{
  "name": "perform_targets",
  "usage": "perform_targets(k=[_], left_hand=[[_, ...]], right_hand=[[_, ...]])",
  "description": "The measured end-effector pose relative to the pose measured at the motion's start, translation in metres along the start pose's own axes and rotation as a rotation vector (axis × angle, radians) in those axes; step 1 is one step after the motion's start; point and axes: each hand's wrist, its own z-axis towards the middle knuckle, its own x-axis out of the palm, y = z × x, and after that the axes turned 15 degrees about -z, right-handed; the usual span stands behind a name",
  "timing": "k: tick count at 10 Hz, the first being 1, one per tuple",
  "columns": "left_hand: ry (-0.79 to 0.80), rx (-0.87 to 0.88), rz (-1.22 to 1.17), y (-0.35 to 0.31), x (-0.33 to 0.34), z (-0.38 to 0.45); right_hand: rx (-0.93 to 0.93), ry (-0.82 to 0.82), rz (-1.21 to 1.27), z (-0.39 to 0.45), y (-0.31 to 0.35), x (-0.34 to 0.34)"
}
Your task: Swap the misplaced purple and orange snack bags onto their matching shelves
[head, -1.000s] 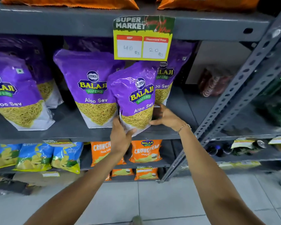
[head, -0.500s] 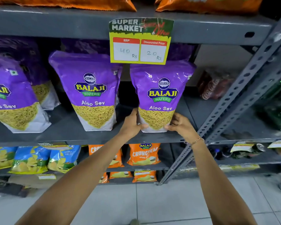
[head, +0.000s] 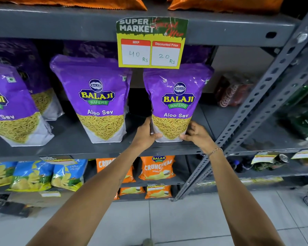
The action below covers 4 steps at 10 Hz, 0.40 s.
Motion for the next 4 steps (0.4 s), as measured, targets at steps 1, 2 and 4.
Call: perform_targets(k=[1, 2, 4], left_hand=[[-0.003, -0.011, -0.001, 0.000, 0.001, -0.001], [0.039, -0.036, -0.004, 0.001, 0.002, -0.002], [0.074, -0.056, -0.038, -0.012, -0.001, -0.024]], right_hand=[[0.008, -0.006, -0.023, -0.003, 0.003, 0.000], [-0.003, 0.001, -0.087, -0.007, 0.003, 0.003], [-0.054, -0.445, -0.279, -0.049, 0.014, 0.030]])
